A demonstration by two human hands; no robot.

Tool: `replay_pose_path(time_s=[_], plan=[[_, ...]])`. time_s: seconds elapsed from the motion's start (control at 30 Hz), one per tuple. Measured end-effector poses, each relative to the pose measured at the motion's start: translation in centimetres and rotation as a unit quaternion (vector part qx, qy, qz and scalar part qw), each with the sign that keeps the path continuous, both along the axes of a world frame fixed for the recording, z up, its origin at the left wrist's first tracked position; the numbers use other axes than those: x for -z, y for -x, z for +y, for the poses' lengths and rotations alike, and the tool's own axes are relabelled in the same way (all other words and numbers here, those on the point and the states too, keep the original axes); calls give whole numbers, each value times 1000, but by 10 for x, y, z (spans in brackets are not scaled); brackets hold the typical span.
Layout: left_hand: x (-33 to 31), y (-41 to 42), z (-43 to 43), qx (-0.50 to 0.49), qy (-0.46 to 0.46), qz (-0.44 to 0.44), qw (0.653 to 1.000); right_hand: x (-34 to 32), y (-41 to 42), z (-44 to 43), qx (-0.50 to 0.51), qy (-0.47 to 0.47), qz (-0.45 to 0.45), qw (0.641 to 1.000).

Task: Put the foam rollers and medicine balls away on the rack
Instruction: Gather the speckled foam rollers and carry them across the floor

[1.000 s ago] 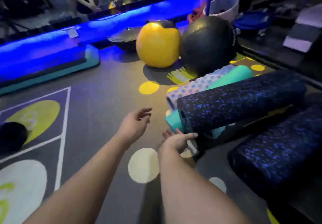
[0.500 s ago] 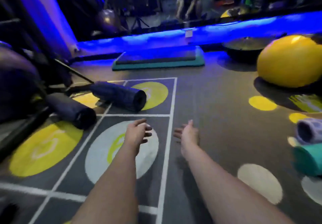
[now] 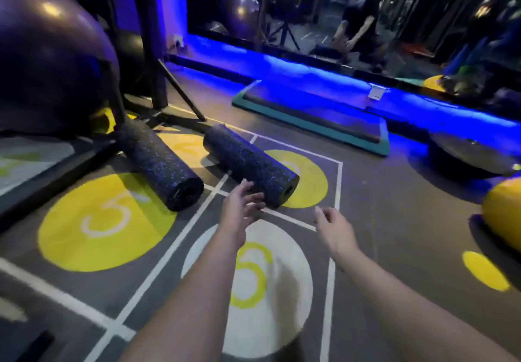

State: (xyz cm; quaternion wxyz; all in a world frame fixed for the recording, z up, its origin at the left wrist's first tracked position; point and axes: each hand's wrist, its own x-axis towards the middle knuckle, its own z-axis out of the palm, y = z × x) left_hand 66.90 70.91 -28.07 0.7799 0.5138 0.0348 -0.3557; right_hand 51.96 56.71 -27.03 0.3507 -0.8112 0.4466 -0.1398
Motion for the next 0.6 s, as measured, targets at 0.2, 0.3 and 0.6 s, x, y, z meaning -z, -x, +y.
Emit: replay_pose_path(time_s=[0.2, 0.3, 0.6], plan=[[-4, -69, 26, -23, -70, 18, 997, -37, -84, 5, -137, 35, 121, 983], [3, -87, -3, -22, -74, 13, 997, -41, -103, -17, -193, 87, 147, 966], [26, -118, -117, 6, -103, -36, 994, 10, -204, -131, -194, 26, 232, 953]])
